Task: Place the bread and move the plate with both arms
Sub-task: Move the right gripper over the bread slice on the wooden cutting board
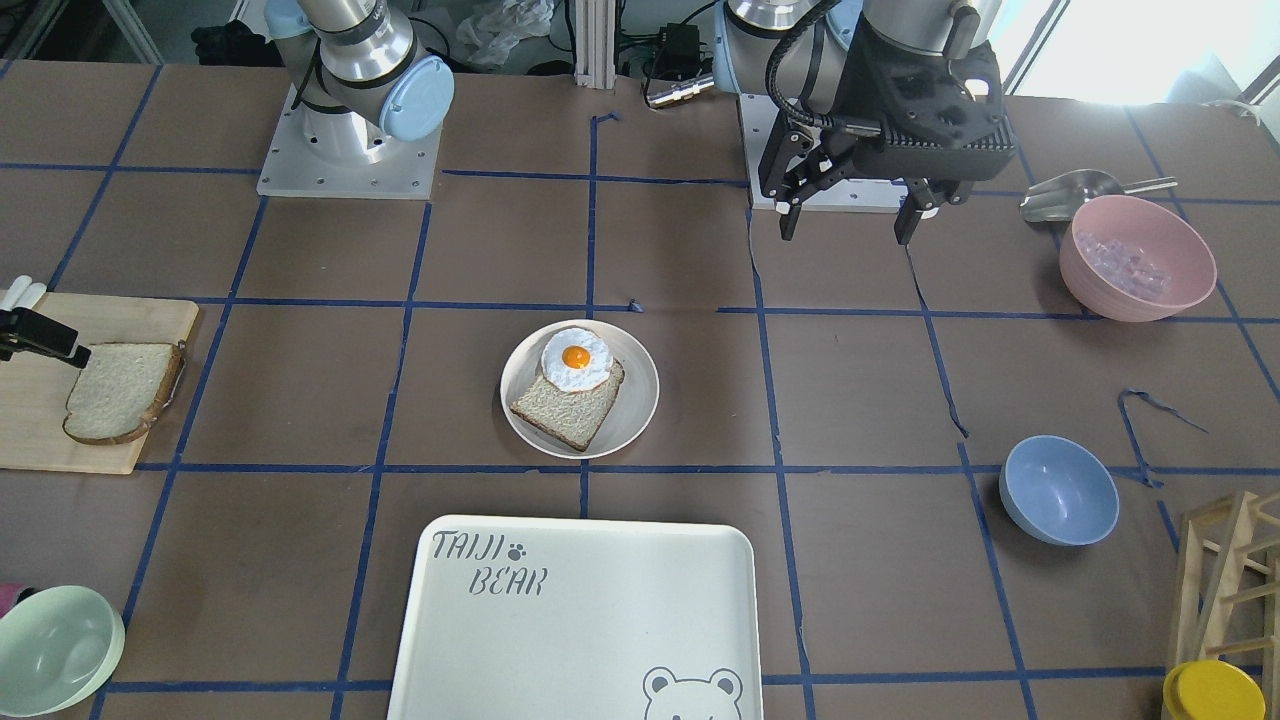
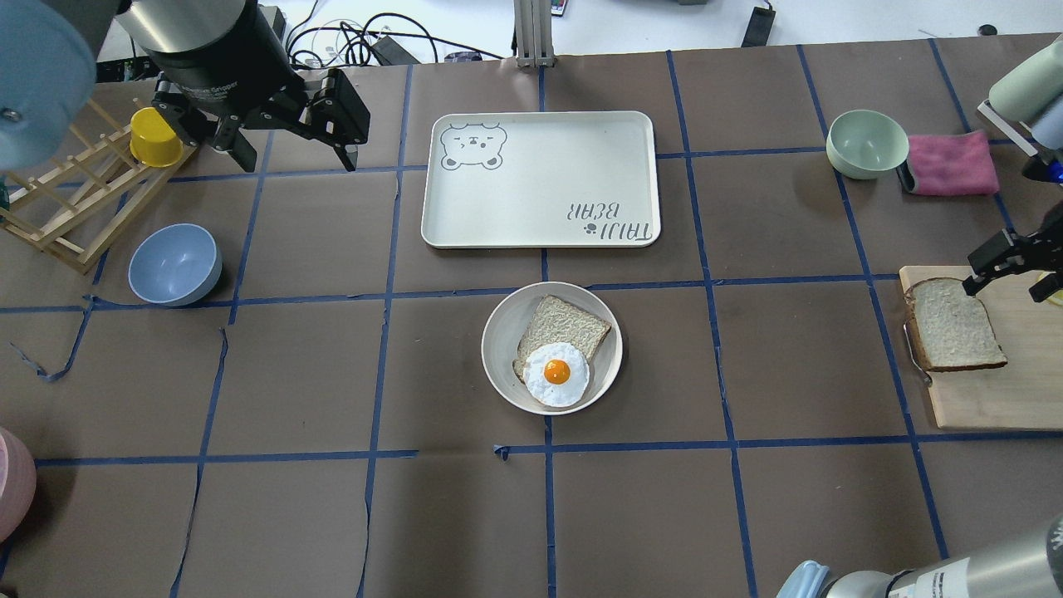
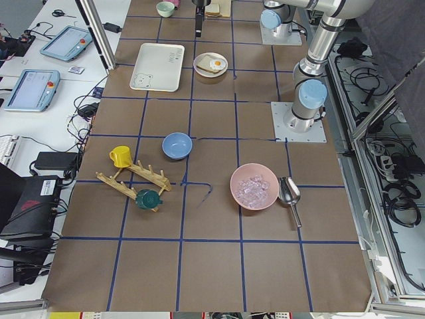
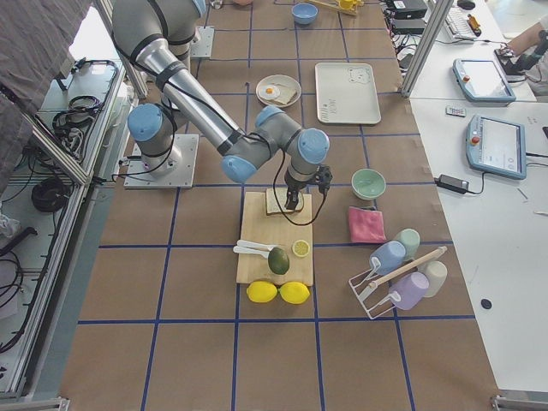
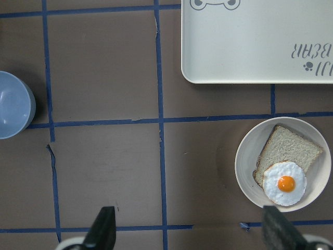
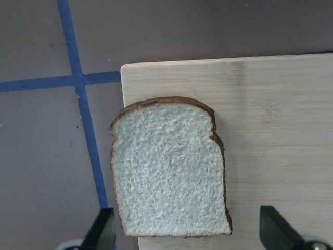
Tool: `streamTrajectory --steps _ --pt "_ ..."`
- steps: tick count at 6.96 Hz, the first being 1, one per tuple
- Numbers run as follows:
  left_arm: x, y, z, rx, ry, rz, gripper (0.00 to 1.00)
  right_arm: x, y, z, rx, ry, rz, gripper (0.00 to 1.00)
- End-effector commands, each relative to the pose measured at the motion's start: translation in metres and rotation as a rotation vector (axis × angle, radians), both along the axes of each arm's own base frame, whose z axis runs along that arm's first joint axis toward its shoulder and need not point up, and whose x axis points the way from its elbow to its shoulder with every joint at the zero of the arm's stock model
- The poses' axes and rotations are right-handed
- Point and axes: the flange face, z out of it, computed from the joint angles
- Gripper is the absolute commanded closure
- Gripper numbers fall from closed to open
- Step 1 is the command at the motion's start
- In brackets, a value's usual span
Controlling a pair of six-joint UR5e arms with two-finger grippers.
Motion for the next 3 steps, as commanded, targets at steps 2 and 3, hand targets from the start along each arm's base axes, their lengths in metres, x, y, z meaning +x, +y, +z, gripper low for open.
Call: streamTrajectory --steps 2,3 --pt "0.000 0.000 0.000 0.000 0.000 -0.001 0.00 -0.018 0.000 -0.035 0.002 -0.026 -0.001 0.12" --pt "0.000 0.000 0.000 0.000 0.000 0.000 0.00 -0.011 0.004 -0.045 0.001 -0.058 -0.005 0.12"
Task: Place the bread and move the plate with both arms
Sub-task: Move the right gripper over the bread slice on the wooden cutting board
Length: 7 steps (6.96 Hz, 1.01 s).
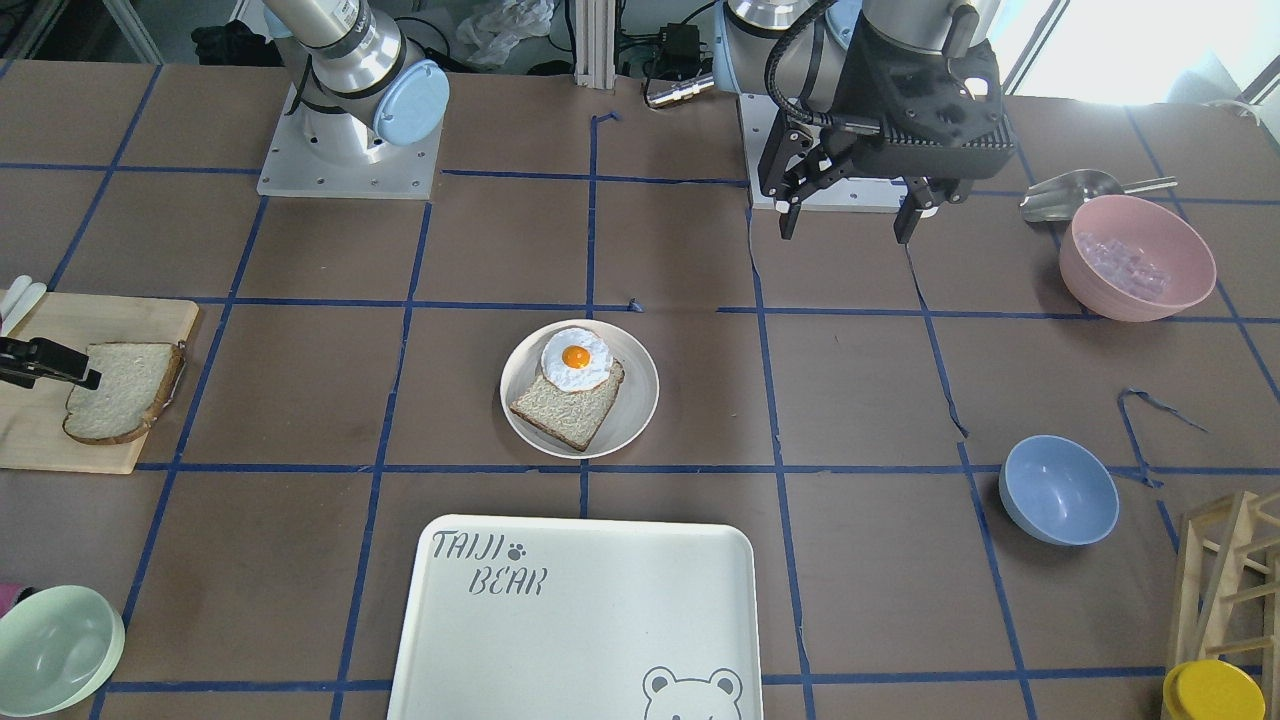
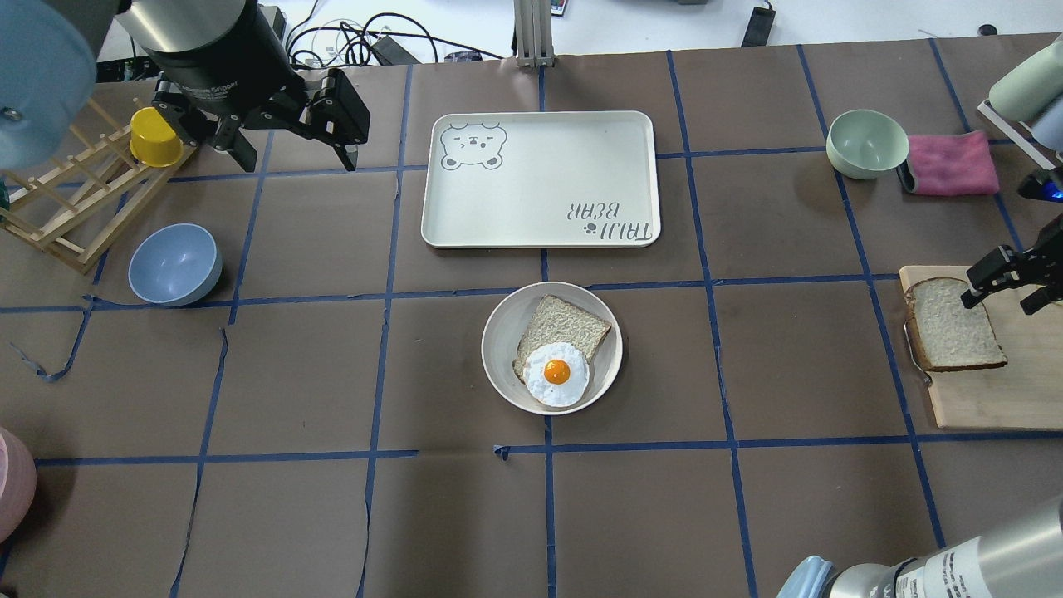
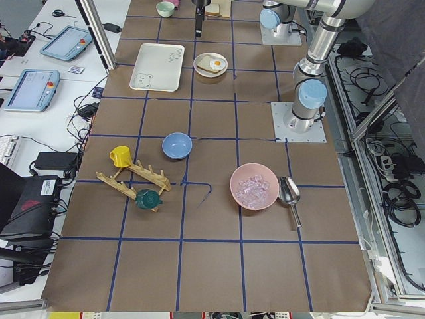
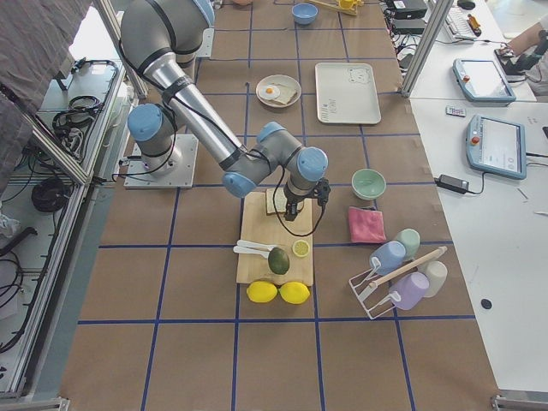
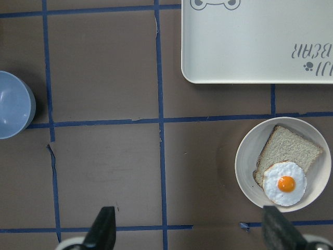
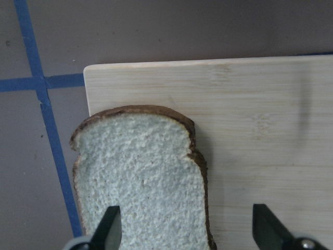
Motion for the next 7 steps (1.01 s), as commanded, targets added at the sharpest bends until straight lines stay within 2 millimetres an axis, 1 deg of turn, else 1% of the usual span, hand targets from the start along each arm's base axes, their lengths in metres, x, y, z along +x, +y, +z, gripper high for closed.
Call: streamTrajectory --steps 1,2,3,4,5,6,7 --pt "0.001 0.000 0.000 -0.002 0.000 0.001 0.00 0.007 0.006 -0.018 -0.005 -0.024 -0.004 0.12" --pt "0.001 0.000 0.000 0.000 0.000 0.001 0.00 0.008 0.008 -0.022 0.001 -0.020 -0.001 0.15" --pt "0.001 0.000 0.000 0.000 -0.002 0.001 0.00 0.006 0.009 -0.022 0.000 -0.012 0.008 0.16" --pt "0.001 0.000 -0.001 0.001 -0.002 0.001 0.00 0.006 0.009 -0.023 0.002 -0.011 0.015 0.20" --pt "0.001 0.000 -0.001 0.001 -0.002 0.001 0.00 0.006 0.010 -0.024 0.009 -0.008 0.017 0.34" --pt "0.001 0.000 -0.001 0.001 -0.002 0.001 0.00 0.006 0.011 -0.027 0.017 -0.013 0.017 0.60" --pt "0.001 0.000 -0.001 0.001 -0.002 0.001 0.00 0.006 0.011 -0.028 0.020 -0.014 0.018 0.90"
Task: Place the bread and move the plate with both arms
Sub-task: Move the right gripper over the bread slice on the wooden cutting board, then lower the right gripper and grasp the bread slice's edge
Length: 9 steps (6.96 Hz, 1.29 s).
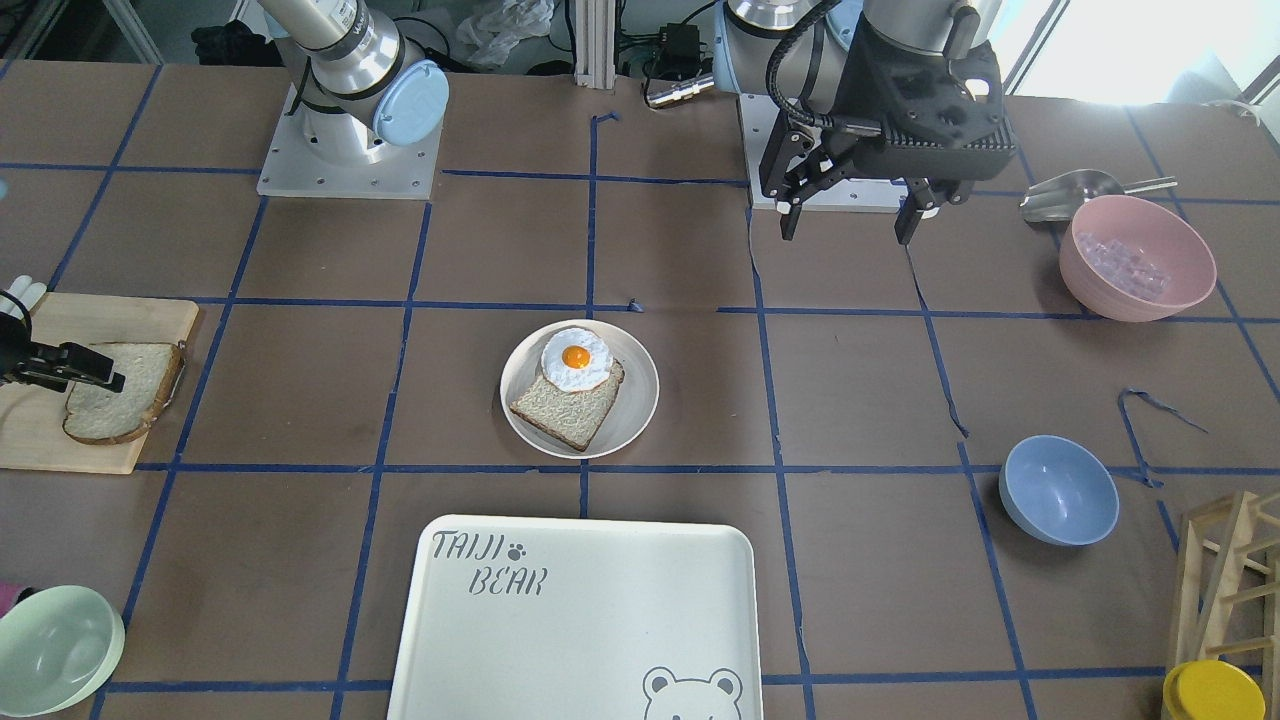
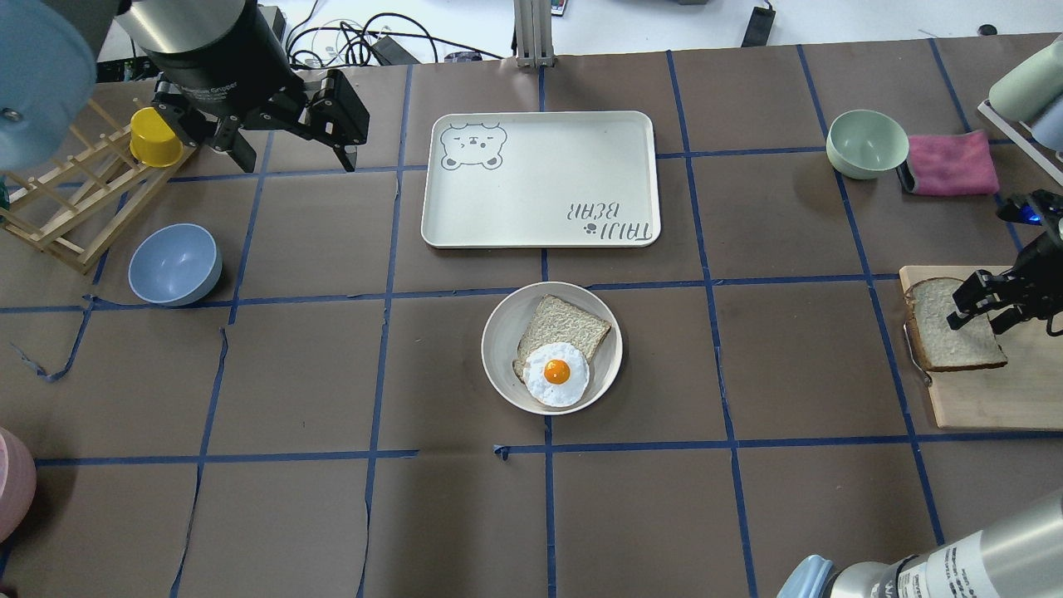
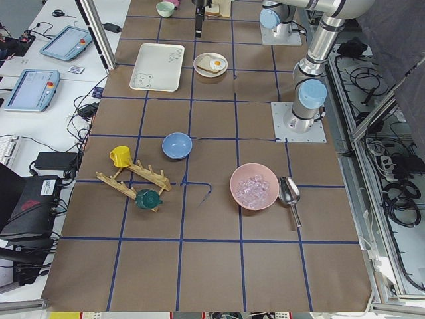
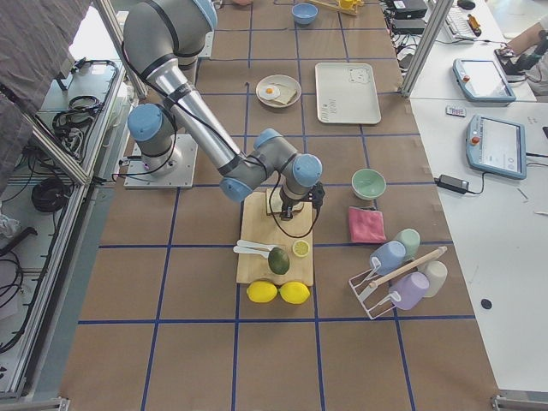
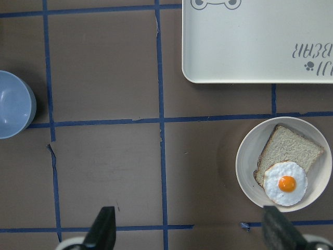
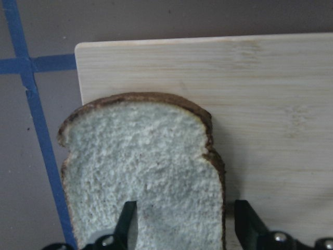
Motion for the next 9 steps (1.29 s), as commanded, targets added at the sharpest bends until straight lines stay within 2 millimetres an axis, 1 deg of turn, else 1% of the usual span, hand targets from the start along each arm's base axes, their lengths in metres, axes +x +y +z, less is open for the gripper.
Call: streamTrajectory --steps 1,3,7,9 --pt "0.000 0.000 0.000 0.000 -0.002 0.000 0.00 0.000 0.001 -0.001 0.009 0.003 0.004 1.00" --pt "0.000 0.000 0.000 0.000 -0.002 0.000 0.00 -0.001 0.001 0.007 0.000 0.016 0.033 1.00" --pt "0.000 0.001 0.001 -0.002 -0.001 0.000 0.00 0.000 0.002 0.007 -0.005 0.011 0.043 1.00" --pt "0.000 0.001 0.001 -0.002 -0.001 0.000 0.00 -0.001 0.002 0.010 -0.007 0.018 0.040 1.00"
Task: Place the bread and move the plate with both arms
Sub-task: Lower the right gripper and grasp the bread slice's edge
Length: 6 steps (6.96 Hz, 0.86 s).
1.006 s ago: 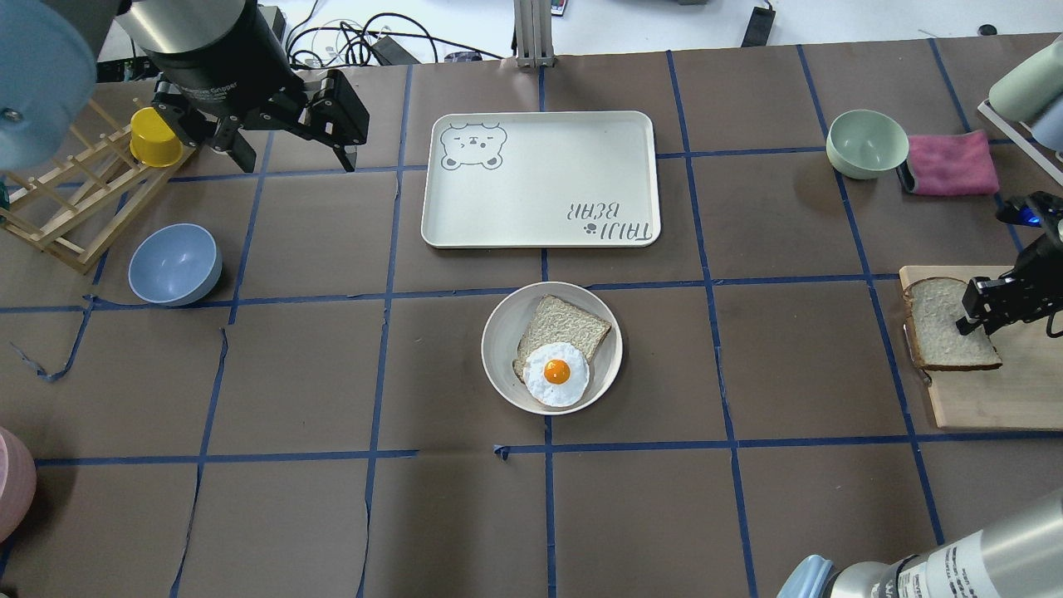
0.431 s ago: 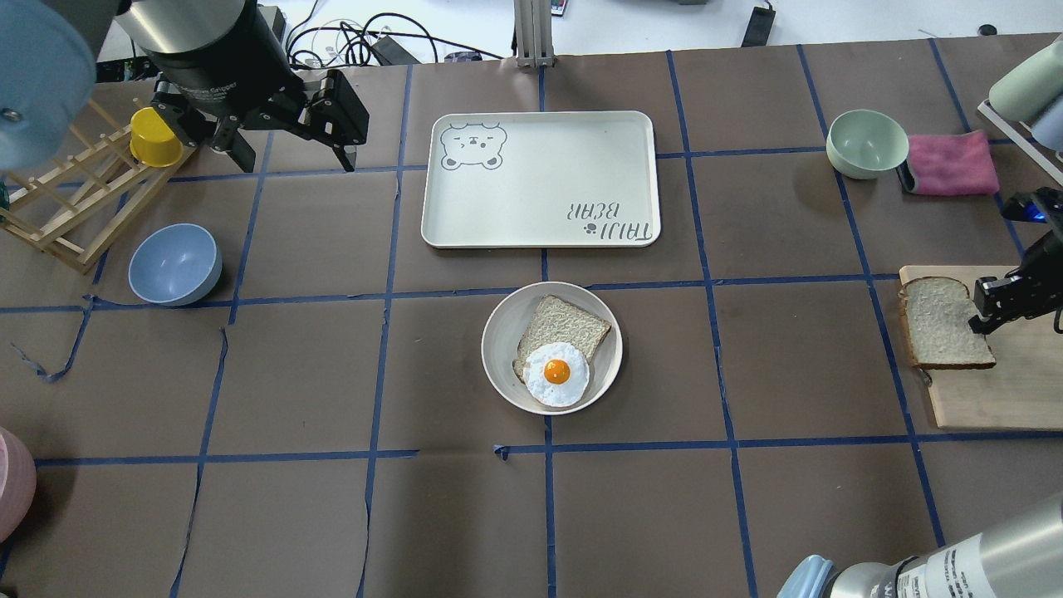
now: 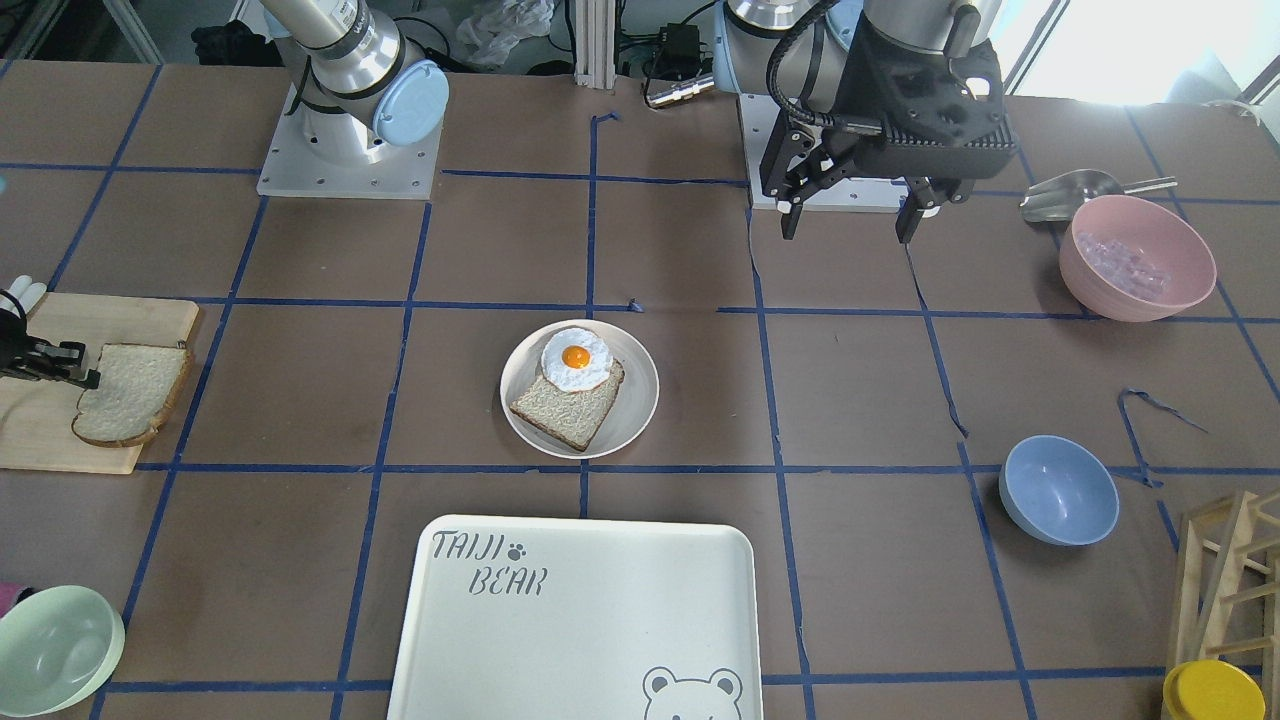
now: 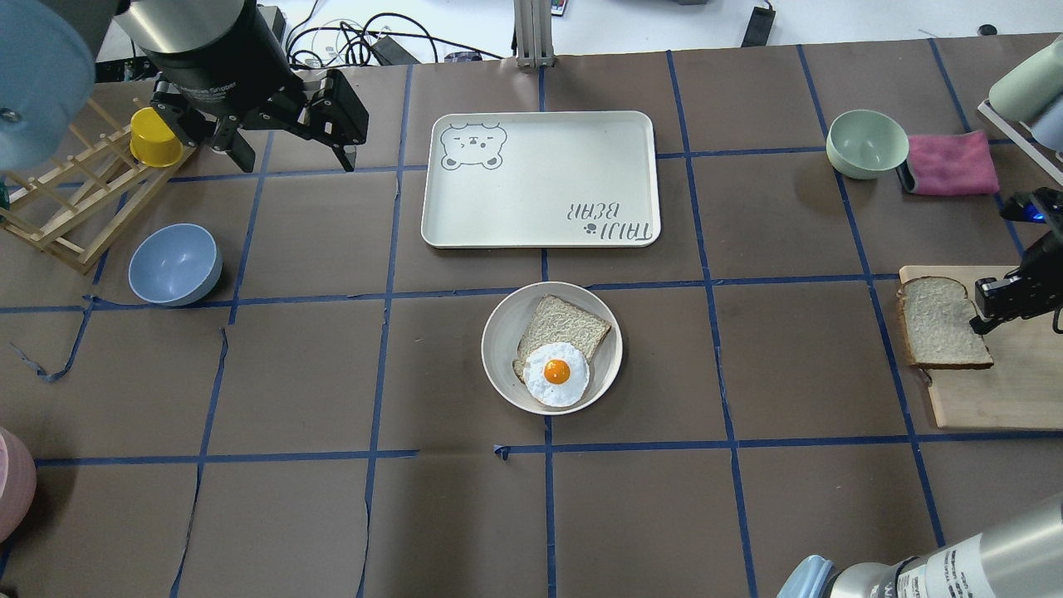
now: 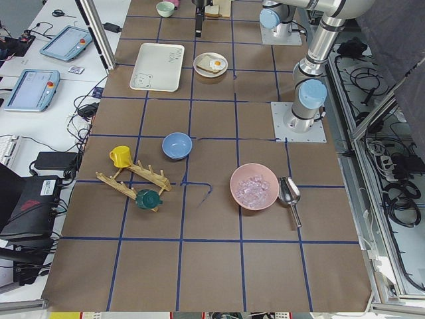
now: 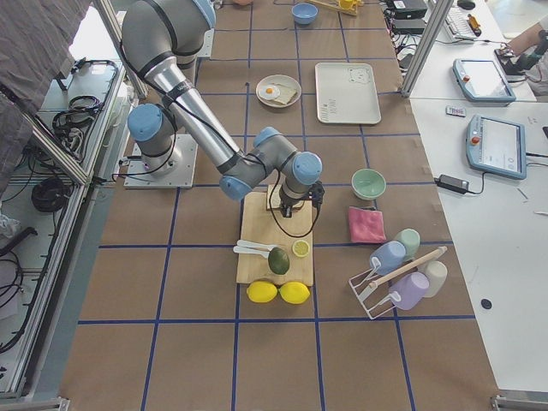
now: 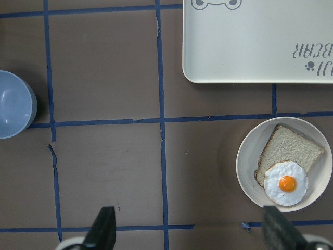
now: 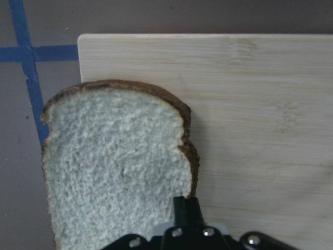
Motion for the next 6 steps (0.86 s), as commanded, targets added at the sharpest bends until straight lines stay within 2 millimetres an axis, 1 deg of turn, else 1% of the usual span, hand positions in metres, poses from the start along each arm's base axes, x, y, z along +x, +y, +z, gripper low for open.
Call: streamTrajectory --steps 1,2,3,4,5,6 --pt "0.000 0.000 0.000 0.000 0.000 0.000 0.00 0.002 -0.002 0.019 -0.018 0.028 0.001 1.00" --pt "0.000 0.000 0.000 0.000 0.000 0.000 0.00 0.010 0.004 0.048 -0.038 0.066 -0.004 1.00" --pt "0.000 0.000 0.000 0.000 0.000 0.000 0.00 0.024 0.000 0.062 -0.054 0.083 0.011 1.00" --pt "0.000 0.000 0.000 0.000 0.000 0.000 0.00 0.031 0.003 0.073 -0.036 0.068 0.019 1.00" --pt "0.000 0.000 0.000 0.000 0.000 0.000 0.00 0.047 -0.001 0.092 -0.058 0.086 0.022 1.00" --pt "0.000 0.000 0.000 0.000 0.000 0.000 0.00 0.077 -0.006 0.111 -0.070 0.093 0.069 1.00"
